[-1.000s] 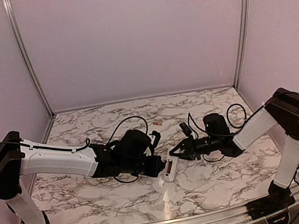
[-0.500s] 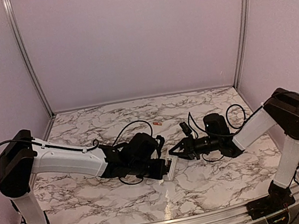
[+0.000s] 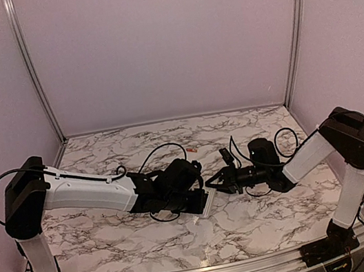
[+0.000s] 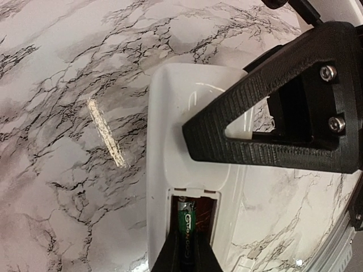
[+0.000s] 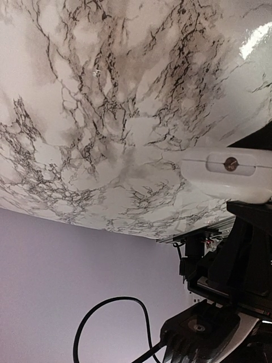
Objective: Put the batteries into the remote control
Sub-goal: Load the battery into the battery compartment.
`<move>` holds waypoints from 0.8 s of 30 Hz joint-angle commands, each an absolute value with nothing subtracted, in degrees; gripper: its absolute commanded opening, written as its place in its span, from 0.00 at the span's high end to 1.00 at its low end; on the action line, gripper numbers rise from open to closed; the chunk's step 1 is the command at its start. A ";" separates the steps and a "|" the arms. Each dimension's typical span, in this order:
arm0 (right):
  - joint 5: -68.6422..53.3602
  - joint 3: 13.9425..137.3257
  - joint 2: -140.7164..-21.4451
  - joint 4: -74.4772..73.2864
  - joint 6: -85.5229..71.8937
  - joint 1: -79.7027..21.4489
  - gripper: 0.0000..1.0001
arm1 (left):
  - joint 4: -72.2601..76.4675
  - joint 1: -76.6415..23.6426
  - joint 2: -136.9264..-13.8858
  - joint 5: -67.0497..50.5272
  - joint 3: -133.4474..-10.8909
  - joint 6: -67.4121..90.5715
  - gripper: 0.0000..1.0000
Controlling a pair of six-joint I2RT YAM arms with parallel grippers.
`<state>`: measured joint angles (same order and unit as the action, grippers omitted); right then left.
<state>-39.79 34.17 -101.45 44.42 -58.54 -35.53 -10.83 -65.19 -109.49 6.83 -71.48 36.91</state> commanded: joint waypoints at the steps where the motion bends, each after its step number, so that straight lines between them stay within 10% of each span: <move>1: -41.31 33.76 -101.97 47.02 -59.55 -36.47 1.00 | -14.75 -65.00 -111.43 12.18 -72.67 37.73 1.00; 24: -43.76 32.83 -100.63 50.34 -63.20 -36.64 1.00 | -15.40 -65.21 -113.34 17.10 -71.81 38.25 1.00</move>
<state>-38.26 33.52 -101.54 45.50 -59.81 -35.64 -11.42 -66.17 -110.45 11.64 -72.29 39.00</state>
